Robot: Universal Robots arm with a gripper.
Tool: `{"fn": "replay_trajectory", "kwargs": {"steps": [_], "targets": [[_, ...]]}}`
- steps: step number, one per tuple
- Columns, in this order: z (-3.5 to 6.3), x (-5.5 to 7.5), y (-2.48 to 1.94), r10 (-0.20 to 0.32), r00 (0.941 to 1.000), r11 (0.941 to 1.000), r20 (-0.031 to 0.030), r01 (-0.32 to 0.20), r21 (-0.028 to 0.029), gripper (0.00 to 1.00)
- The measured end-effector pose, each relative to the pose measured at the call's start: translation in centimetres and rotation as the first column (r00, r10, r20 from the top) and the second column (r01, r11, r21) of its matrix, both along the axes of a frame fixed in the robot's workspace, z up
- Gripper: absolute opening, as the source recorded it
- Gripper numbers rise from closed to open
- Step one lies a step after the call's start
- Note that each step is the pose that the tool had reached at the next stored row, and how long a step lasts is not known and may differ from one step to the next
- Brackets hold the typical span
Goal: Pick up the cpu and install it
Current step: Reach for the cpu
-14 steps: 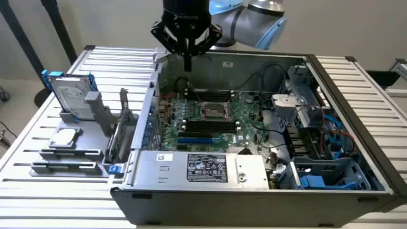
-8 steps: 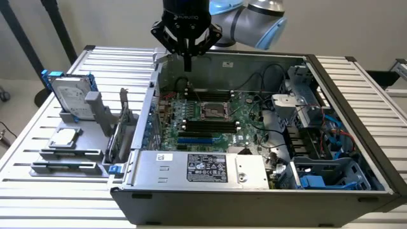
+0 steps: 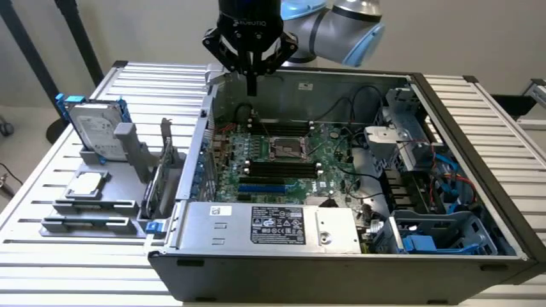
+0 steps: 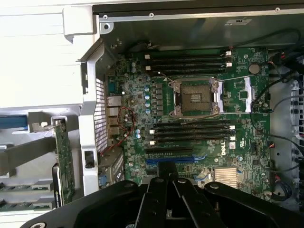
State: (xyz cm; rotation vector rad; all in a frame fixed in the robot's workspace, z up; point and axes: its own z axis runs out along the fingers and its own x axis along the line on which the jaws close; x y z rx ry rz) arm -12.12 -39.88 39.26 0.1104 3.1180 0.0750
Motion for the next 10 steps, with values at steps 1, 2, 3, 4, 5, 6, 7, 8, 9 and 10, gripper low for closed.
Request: {"fn": "replay_trajectory", "kwargs": {"steps": [1,2,3,4,5,6,7,8,9,10], "targets": [[0.00,0.0,0.00,0.000,1.0000,1.0000,0.0000,0.000,0.0000,0.11],[0.00,0.0,0.00,0.000,1.0000,1.0000,0.0000,0.000,0.0000,0.11],[0.00,0.0,0.00,0.000,1.0000,1.0000,0.0000,0.000,0.0000,0.11],[0.00,-0.1,0.00,0.000,1.0000,1.0000,0.0001,0.000,-0.0001,0.11],[0.02,-0.6,0.02,0.000,1.0000,1.0000,-0.0002,0.000,-0.0004,0.11],[0.01,-1.0,0.04,0.000,1.0000,1.0000,-0.0001,0.000,-0.0002,0.11],[0.00,-1.5,0.04,0.000,1.0000,1.0000,0.0000,0.000,0.0000,0.11],[-0.01,-1.9,0.05,0.000,1.0000,1.0000,0.0000,0.000,0.0000,0.11],[-0.02,-2.4,0.06,0.000,1.0000,1.0000,0.0000,0.000,-0.0001,0.11],[-0.02,-2.9,0.06,0.000,1.0000,1.0000,0.0000,0.000,0.0000,0.11]]}}
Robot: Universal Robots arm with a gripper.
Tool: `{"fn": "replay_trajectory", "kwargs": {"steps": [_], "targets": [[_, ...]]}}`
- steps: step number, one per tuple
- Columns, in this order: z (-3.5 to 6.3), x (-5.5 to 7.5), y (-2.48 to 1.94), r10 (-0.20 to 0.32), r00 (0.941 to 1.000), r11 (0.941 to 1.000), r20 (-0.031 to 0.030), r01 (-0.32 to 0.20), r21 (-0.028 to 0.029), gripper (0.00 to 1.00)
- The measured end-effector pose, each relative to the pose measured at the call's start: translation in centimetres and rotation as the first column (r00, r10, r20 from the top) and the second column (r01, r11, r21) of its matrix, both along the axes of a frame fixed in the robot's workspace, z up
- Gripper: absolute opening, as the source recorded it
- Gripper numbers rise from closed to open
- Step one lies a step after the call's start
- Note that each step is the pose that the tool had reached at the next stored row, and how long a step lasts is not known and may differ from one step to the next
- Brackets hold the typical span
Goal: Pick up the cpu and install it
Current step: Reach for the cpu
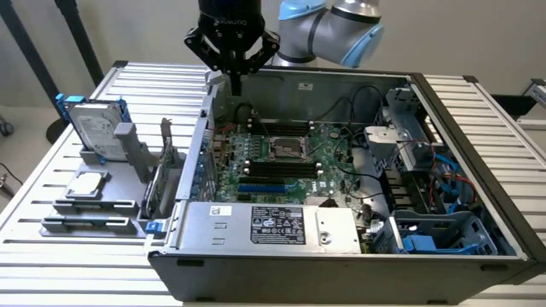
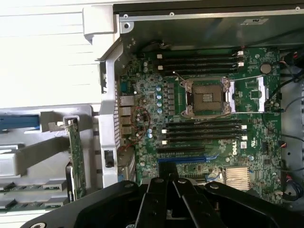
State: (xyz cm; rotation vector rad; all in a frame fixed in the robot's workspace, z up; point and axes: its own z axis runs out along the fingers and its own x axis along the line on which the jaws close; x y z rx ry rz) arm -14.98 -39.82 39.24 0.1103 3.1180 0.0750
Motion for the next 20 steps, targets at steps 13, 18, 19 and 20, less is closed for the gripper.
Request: {"fn": "replay_trajectory", "kwargs": {"steps": [13,18,19,20], "targets": [[-0.43,-5.9,0.09,0.000,1.0000,1.0000,-0.0002,0.000,0.0000,0.11],[-0.68,-8.2,0.10,0.000,1.0000,1.0000,-0.0011,0.000,-0.0007,0.11],[-0.75,-8.6,0.10,0.000,1.0000,1.0000,-0.0014,0.000,-0.0012,0.11],[-0.81,-9.1,0.10,0.000,1.0000,1.0000,-0.0017,0.000,-0.0018,0.11]]}}
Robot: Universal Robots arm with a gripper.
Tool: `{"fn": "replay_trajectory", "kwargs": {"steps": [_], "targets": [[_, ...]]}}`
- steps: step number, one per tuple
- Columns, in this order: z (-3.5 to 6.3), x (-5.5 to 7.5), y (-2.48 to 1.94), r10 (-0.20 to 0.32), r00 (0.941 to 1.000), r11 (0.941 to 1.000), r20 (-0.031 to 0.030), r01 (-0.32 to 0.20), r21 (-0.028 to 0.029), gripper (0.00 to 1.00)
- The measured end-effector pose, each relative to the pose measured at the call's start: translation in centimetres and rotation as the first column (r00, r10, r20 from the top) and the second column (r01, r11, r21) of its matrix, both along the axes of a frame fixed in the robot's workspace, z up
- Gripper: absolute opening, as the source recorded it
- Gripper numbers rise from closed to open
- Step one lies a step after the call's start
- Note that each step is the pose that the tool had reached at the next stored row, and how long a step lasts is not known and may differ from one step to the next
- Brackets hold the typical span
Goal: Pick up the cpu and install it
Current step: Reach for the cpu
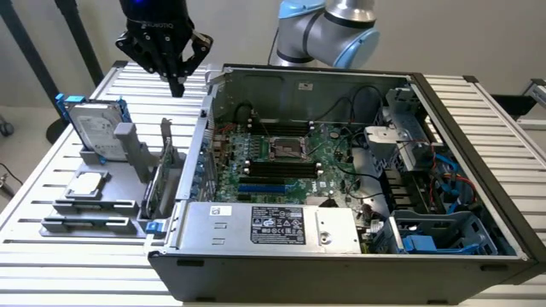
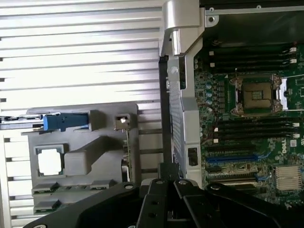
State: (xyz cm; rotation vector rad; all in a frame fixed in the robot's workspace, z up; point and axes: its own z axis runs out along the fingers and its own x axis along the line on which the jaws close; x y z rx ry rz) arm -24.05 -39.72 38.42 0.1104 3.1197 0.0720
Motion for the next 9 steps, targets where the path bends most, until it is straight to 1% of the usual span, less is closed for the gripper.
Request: {"fn": "replay_trajectory", "kwargs": {"steps": [9], "targets": [[-0.57,-4.1,0.02,0.000,1.0000,1.0000,-0.0062,0.000,-0.0061,0.11]]}}
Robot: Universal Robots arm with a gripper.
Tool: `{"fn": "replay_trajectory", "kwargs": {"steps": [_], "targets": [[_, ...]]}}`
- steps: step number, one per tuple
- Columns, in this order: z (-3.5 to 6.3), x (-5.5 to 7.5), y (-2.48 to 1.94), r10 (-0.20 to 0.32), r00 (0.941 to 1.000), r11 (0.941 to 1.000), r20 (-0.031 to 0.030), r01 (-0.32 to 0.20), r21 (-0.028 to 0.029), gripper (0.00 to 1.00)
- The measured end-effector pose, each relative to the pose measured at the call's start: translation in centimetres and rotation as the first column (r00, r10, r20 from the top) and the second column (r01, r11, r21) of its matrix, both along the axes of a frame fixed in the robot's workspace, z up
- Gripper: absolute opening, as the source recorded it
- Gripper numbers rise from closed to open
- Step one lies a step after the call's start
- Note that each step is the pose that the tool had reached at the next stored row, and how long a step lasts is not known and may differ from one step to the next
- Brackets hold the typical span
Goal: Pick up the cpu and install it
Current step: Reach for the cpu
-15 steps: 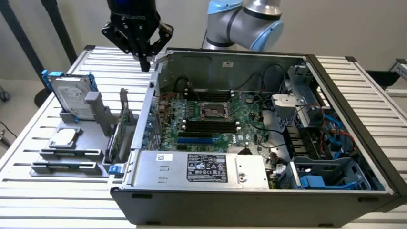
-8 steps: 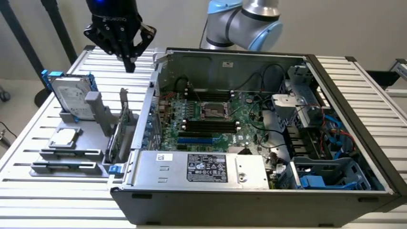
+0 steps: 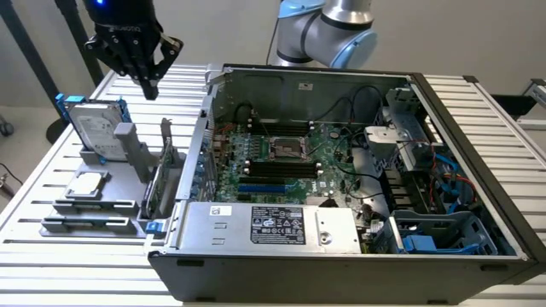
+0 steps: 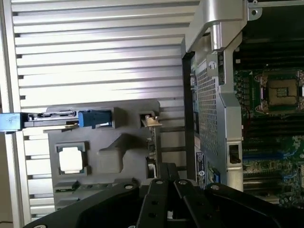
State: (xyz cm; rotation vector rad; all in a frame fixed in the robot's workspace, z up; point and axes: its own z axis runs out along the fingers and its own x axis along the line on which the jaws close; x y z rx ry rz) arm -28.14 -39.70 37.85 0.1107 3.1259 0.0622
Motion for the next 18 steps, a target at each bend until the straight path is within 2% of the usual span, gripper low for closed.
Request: {"fn": "replay_trajectory", "kwargs": {"steps": [8,18], "targets": [[-0.54,-3.6,0.00,0.000,1.0000,1.0000,-0.0046,0.000,-0.0061,0.11],[-1.52,-8.2,0.00,0.000,1.0000,0.9999,-0.0046,0.000,-0.0119,0.11]]}}
